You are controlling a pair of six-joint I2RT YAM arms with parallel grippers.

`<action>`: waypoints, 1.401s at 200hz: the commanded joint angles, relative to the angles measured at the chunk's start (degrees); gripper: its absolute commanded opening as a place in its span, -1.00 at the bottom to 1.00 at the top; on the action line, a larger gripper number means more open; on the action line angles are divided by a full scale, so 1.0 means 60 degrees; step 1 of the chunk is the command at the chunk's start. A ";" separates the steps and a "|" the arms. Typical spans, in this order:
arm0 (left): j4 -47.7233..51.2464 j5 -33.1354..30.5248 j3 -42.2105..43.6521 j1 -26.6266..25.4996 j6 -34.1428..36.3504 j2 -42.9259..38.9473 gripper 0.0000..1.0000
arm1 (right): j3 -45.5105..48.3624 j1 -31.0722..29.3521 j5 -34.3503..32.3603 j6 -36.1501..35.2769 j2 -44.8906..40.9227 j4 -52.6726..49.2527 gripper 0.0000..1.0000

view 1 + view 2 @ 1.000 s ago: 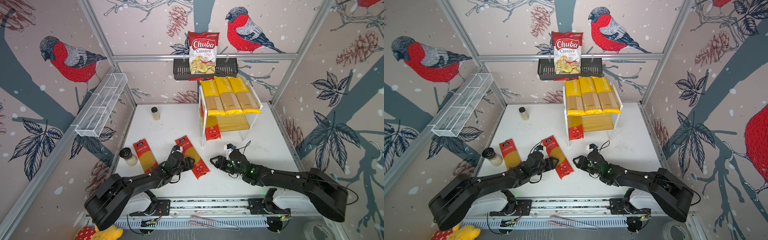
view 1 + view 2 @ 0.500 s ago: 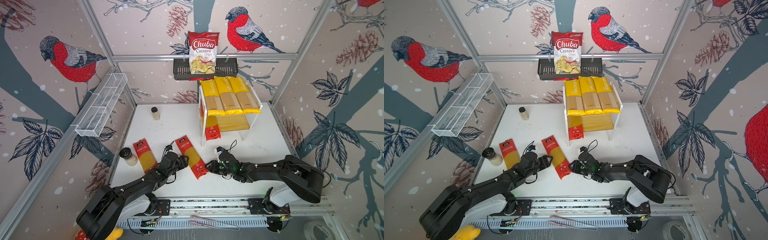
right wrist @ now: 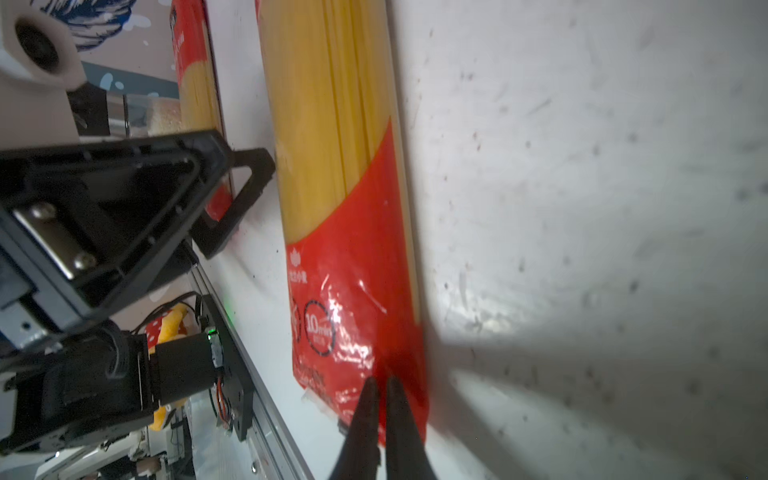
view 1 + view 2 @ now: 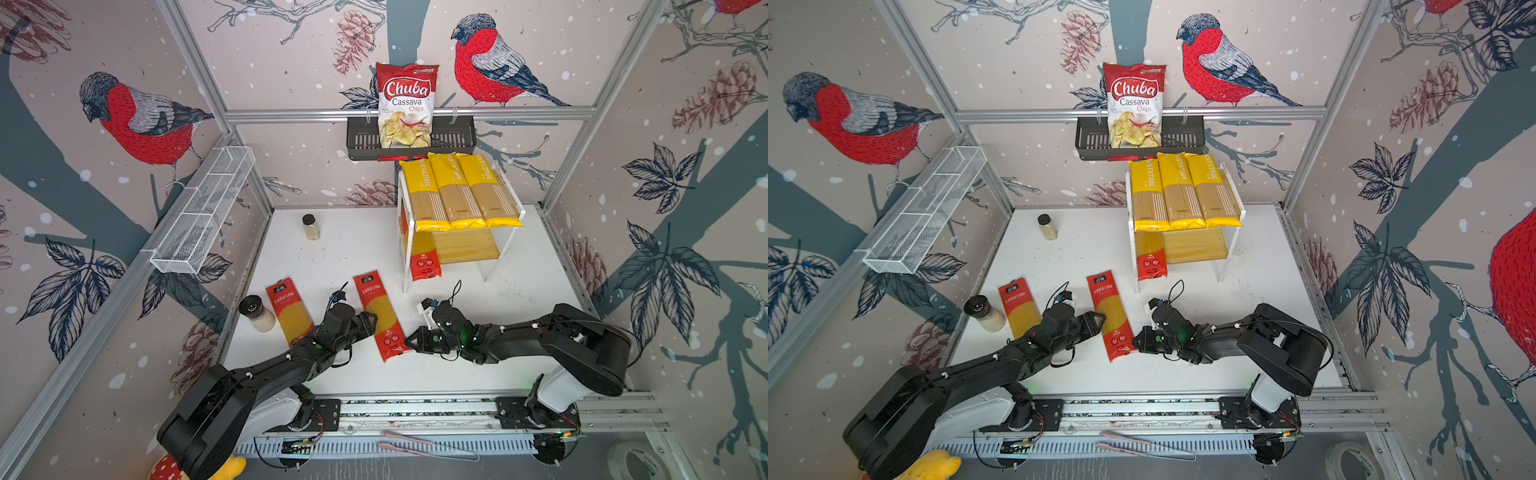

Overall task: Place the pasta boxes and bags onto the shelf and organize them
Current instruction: 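Lower both grippers onto the nearer red spaghetti pack on the table, then grasp the red spaghetti pack at its two ends with both grippers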

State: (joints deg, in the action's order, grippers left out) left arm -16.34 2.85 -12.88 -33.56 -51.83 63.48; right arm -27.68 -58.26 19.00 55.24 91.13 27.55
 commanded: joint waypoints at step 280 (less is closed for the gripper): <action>-0.1015 0.0432 -0.0167 -0.1540 -0.0438 0.1124 0.05 | 0.0381 0.1295 -0.0197 -0.0216 -0.0843 -0.0096 -0.17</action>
State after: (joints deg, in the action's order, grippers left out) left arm -22.81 5.76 -13.52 -44.07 -55.46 70.54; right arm -23.55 -51.40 19.90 54.33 84.79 23.68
